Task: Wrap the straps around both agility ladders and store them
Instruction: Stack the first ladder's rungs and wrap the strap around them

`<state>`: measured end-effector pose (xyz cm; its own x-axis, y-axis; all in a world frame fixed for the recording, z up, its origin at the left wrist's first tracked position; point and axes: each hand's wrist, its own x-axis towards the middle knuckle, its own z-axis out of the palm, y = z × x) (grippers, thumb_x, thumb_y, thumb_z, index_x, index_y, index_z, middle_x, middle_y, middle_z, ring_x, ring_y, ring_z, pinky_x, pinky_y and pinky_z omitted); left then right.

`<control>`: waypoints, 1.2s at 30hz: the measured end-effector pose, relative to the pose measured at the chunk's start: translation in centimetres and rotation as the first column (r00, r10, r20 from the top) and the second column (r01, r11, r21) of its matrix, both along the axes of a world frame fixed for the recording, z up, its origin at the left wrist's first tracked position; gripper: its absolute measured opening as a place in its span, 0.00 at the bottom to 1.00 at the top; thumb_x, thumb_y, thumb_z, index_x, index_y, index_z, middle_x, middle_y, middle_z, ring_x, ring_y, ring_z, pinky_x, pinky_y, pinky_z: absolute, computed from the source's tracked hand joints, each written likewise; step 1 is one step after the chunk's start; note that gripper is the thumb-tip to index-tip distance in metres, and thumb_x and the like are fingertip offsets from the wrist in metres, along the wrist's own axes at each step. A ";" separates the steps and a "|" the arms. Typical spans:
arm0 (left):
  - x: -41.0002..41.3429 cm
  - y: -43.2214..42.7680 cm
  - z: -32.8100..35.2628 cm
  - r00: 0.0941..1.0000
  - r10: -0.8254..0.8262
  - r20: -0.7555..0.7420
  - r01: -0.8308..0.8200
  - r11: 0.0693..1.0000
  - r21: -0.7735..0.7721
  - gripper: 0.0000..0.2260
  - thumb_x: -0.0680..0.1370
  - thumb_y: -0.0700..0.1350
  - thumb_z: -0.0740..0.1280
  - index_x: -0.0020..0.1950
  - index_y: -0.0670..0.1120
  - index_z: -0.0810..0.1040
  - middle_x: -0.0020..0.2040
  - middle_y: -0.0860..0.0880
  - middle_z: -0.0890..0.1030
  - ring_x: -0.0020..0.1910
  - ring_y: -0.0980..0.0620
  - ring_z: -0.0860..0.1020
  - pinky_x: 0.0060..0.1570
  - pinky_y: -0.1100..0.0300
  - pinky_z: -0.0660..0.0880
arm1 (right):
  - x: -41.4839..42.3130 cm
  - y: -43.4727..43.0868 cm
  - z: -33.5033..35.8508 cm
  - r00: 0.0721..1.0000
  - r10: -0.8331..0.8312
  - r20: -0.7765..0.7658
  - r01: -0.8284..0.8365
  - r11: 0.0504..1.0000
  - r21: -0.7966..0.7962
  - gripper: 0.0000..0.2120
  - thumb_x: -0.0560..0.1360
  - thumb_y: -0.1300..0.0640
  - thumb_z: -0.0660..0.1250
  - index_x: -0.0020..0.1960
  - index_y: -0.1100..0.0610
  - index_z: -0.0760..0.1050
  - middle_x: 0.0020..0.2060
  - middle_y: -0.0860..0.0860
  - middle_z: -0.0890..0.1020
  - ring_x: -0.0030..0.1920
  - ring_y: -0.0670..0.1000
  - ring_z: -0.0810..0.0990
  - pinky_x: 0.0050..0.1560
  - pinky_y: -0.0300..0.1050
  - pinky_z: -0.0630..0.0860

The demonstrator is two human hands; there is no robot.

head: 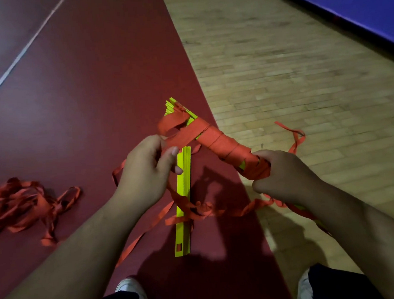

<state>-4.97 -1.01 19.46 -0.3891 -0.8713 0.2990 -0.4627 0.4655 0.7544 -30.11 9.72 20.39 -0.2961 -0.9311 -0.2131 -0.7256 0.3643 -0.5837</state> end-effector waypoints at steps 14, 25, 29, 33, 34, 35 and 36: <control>0.1 -0.1 0.4 0.995 0.043 -0.090 -0.036 0.996 0.080 0.07 0.79 0.47 0.66 0.41 0.55 0.76 0.38 0.49 0.81 0.37 0.53 0.83 0.41 0.58 0.75 | -0.2 0.1 0.6 0.995 0.065 0.081 -0.067 0.997 0.027 0.25 0.63 0.58 0.77 0.46 0.31 0.71 0.41 0.43 0.83 0.41 0.42 0.82 0.43 0.44 0.78; -0.8 0.3 -0.2 0.989 -0.028 -0.147 0.096 0.873 0.479 0.10 0.82 0.44 0.62 0.43 0.46 0.78 0.37 0.49 0.81 0.37 0.47 0.80 0.45 0.50 0.75 | -0.2 -0.1 -0.4 0.985 0.075 0.156 -0.084 0.995 0.053 0.21 0.67 0.55 0.78 0.55 0.39 0.76 0.46 0.43 0.84 0.47 0.43 0.82 0.54 0.48 0.79; -1.8 0.8 -0.1 0.958 0.122 -0.258 0.039 0.840 0.541 0.10 0.81 0.43 0.60 0.41 0.46 0.74 0.33 0.50 0.71 0.34 0.51 0.71 0.39 0.56 0.69 | -0.2 -0.2 -0.8 0.960 0.072 0.270 -0.104 0.989 0.104 0.28 0.66 0.57 0.80 0.62 0.44 0.77 0.48 0.44 0.86 0.50 0.45 0.84 0.60 0.51 0.79; -1.1 0.7 0.5 0.941 0.056 -0.335 0.090 0.910 0.405 0.11 0.76 0.54 0.61 0.40 0.48 0.73 0.32 0.50 0.67 0.30 0.54 0.65 0.33 0.57 0.62 | -0.2 -0.2 -0.1 0.879 0.082 0.470 -0.153 0.982 0.113 0.23 0.65 0.63 0.79 0.57 0.48 0.81 0.46 0.48 0.88 0.48 0.48 0.86 0.53 0.44 0.81; -0.7 0.5 0.4 0.951 0.032 -0.308 0.085 0.929 0.359 0.12 0.77 0.55 0.62 0.41 0.48 0.74 0.32 0.51 0.68 0.31 0.55 0.65 0.32 0.58 0.63 | -0.2 -0.1 0.0 0.853 0.091 0.514 -0.169 0.980 0.107 0.22 0.65 0.65 0.79 0.56 0.49 0.81 0.46 0.50 0.88 0.47 0.50 0.86 0.49 0.42 0.81; -0.5 0.3 0.4 0.957 0.016 -0.290 0.084 0.941 0.329 0.12 0.77 0.55 0.64 0.41 0.47 0.75 0.32 0.52 0.68 0.31 0.55 0.65 0.31 0.60 0.63 | -0.2 -0.1 0.2 0.831 0.090 0.549 -0.175 0.979 0.105 0.21 0.65 0.65 0.78 0.55 0.51 0.82 0.46 0.52 0.88 0.47 0.52 0.86 0.46 0.41 0.80; -0.3 0.2 0.3 0.957 0.009 -0.292 0.088 0.944 0.319 0.14 0.76 0.55 0.65 0.42 0.44 0.75 0.32 0.51 0.69 0.32 0.55 0.65 0.31 0.60 0.62 | -0.2 -0.1 0.2 0.812 0.092 0.577 -0.181 0.979 0.098 0.22 0.63 0.65 0.78 0.55 0.53 0.82 0.46 0.53 0.87 0.47 0.54 0.86 0.44 0.42 0.80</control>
